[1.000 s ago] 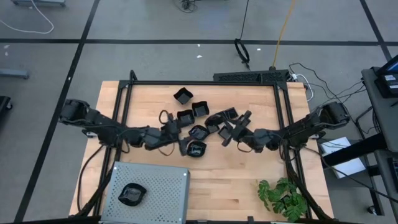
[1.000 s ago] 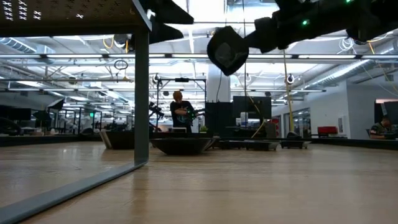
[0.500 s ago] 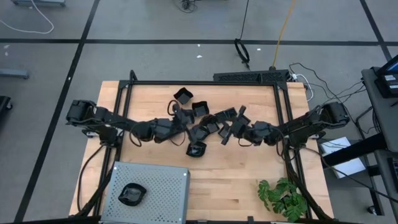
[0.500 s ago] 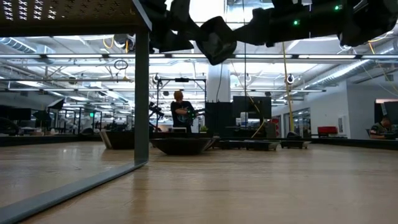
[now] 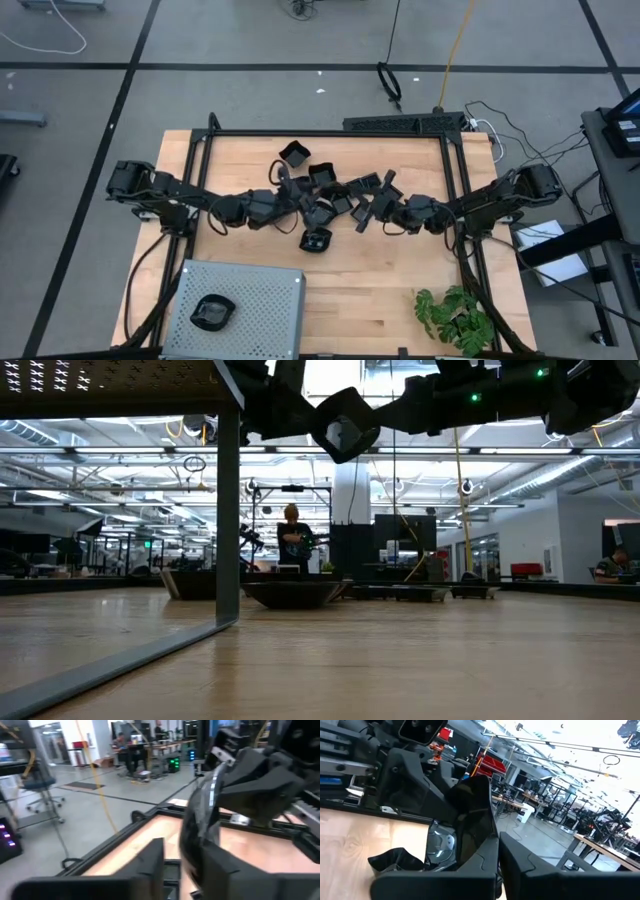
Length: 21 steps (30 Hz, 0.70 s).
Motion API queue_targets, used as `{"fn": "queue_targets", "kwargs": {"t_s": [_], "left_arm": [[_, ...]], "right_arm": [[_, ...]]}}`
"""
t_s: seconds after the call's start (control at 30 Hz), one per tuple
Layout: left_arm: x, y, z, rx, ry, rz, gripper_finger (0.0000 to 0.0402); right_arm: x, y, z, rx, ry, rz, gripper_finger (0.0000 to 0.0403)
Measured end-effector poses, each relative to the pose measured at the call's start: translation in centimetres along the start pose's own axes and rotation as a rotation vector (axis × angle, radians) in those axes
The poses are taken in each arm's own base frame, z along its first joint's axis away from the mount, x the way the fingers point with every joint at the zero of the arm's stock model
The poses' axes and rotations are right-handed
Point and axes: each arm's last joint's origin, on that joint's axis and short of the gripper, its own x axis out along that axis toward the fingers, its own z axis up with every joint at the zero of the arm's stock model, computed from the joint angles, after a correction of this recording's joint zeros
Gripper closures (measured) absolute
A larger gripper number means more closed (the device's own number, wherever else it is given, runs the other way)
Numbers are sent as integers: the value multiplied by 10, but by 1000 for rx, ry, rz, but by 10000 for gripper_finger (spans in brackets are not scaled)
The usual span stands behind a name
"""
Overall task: Pick & Place Mini shaped plates
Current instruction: Stack the leaf-shaped plate on top of the other leaf-shaped plate on the shelf
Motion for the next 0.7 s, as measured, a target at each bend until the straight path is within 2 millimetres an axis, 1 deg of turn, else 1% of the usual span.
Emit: {"fn": "queue_targets", "kwargs": {"t_s": [0.1,0.13,0.2,0.27,0.43,0.57,0.63,0.7], "left_arm": [[0,-1,0,-18,1,-29,378],[0,-1,0,-21,0,-30,388],[0,-1,1,-27,-4,-30,389],[-2,-3,1,-30,-11,-29,385],[-7,-11,6,23,-53,-54,396],[-18,-13,20,28,-94,-78,393],[-25,-14,26,38,-86,-93,396],[-36,-13,35,30,-82,-117,397]], "right_arm": [[-1,1,1,12,-4,8,403],[-1,2,1,26,-8,13,403],[-2,3,2,60,-18,31,398],[-4,5,3,82,-23,45,384],[-8,11,6,137,-28,78,320],[-15,19,10,248,-37,116,274],[-19,24,12,227,-41,140,259],[-23,29,13,150,-40,162,248]]}}
